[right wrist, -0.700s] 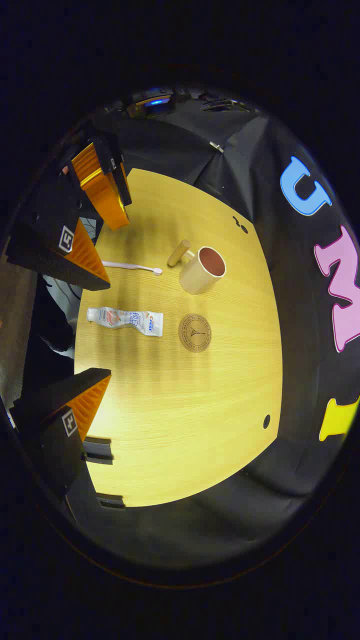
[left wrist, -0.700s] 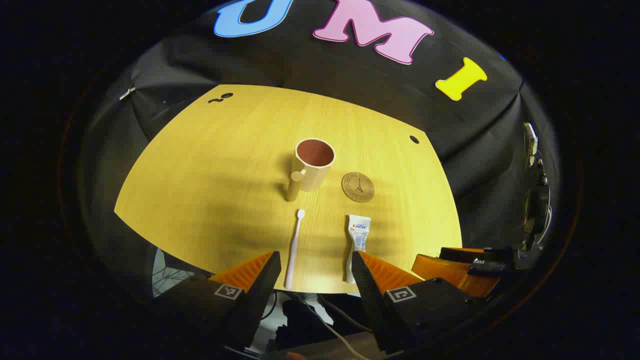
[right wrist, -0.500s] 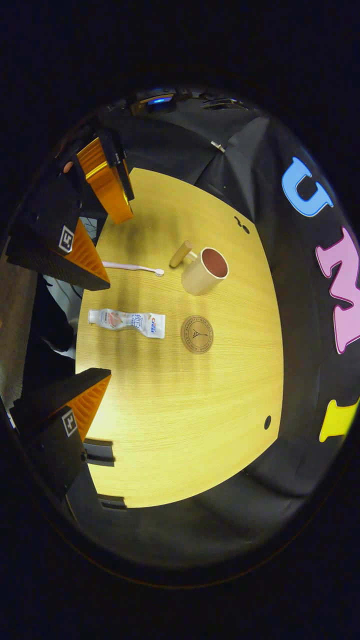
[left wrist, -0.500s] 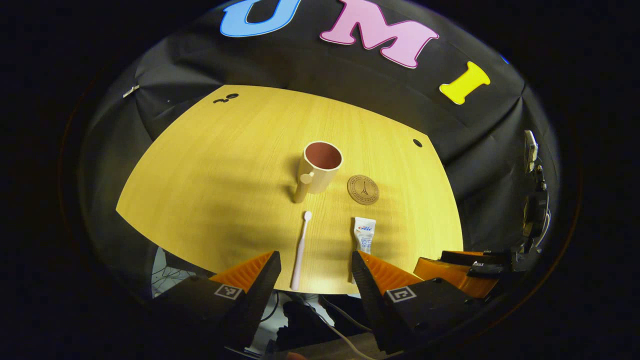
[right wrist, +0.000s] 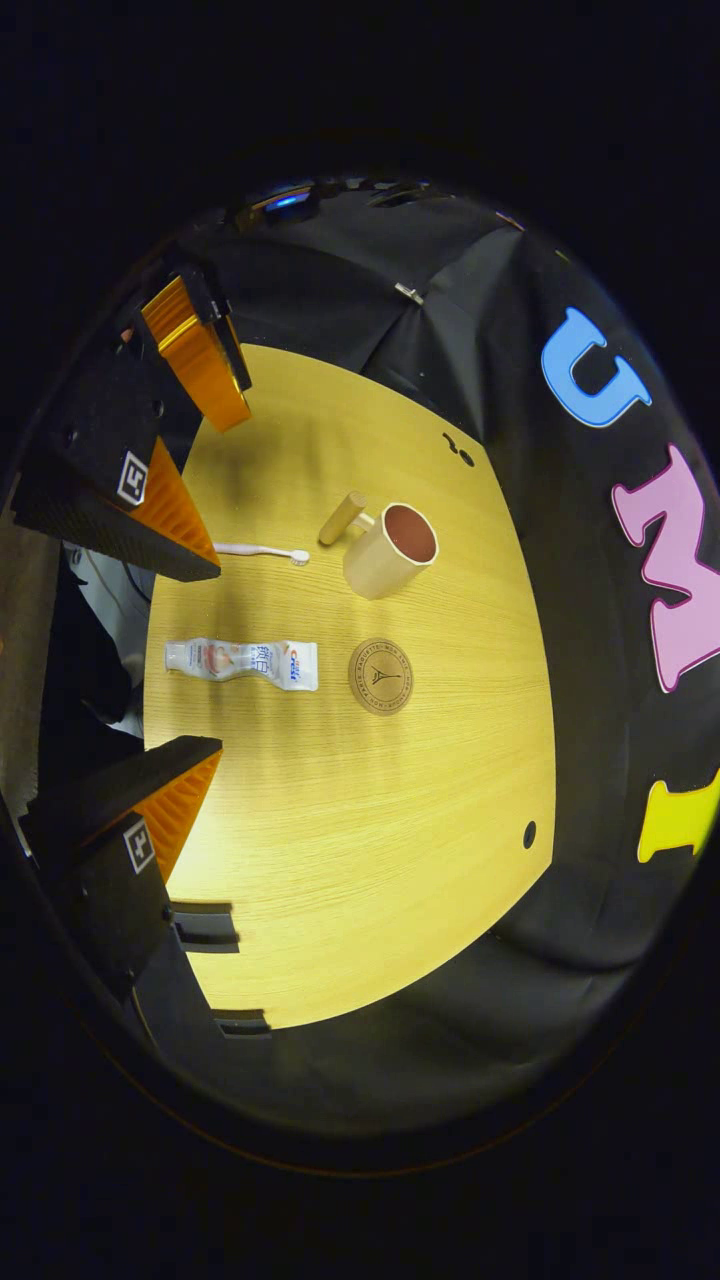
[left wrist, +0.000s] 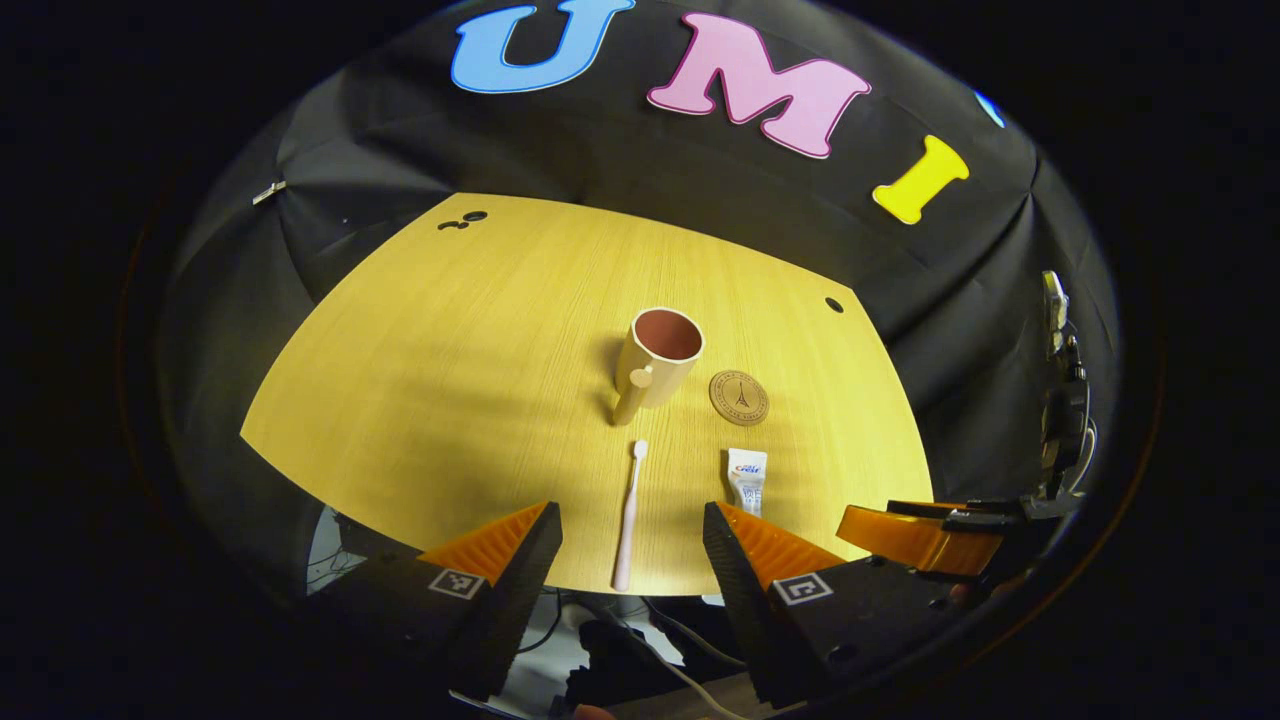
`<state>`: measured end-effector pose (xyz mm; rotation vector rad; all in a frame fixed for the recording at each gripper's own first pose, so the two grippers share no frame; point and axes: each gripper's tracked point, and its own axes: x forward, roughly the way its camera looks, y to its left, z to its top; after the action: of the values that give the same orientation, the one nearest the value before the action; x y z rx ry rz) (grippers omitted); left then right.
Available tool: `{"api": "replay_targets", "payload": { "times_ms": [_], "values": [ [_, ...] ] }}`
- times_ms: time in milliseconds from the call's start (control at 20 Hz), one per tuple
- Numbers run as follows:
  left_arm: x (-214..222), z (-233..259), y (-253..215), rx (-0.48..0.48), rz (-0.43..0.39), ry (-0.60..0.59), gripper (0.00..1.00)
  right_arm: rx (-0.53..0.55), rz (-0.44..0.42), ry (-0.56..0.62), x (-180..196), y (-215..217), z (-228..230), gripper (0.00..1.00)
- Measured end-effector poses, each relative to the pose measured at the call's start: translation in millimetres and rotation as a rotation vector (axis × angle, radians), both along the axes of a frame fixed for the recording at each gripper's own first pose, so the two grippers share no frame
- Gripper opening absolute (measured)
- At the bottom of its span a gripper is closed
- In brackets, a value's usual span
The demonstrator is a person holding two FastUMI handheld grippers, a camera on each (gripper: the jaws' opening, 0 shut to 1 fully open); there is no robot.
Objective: Put the toothbrush and toothpaste on the desktop into the cup, then pick up the cup and place it on the coaster on the desktop.
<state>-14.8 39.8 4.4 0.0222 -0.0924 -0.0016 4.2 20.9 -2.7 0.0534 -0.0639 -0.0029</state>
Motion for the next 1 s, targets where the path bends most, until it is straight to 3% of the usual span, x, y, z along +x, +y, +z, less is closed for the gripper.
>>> {"api": "replay_targets", "payload": {
  "times_ms": [250, 700, 1000],
  "values": [
    [2.3, -9.2, 7.5, 0.001, 0.005, 0.031, 0.89, -0.038, -0.015, 0.039, 20.9, 4.6, -8.5, 0.96],
    [13.8, -35.0, 49.3, -0.013, 0.066, 0.107, 0.89, -0.095, -0.096, 0.132, 111.5, 1.3, -3.4, 0.96],
    [36.4, -36.7, 58.3, -0.027, 0.099, 0.150, 0.89, -0.100, -0.112, 0.233, 148.1, -1.8, -16.1, 0.94]
  ]
}}
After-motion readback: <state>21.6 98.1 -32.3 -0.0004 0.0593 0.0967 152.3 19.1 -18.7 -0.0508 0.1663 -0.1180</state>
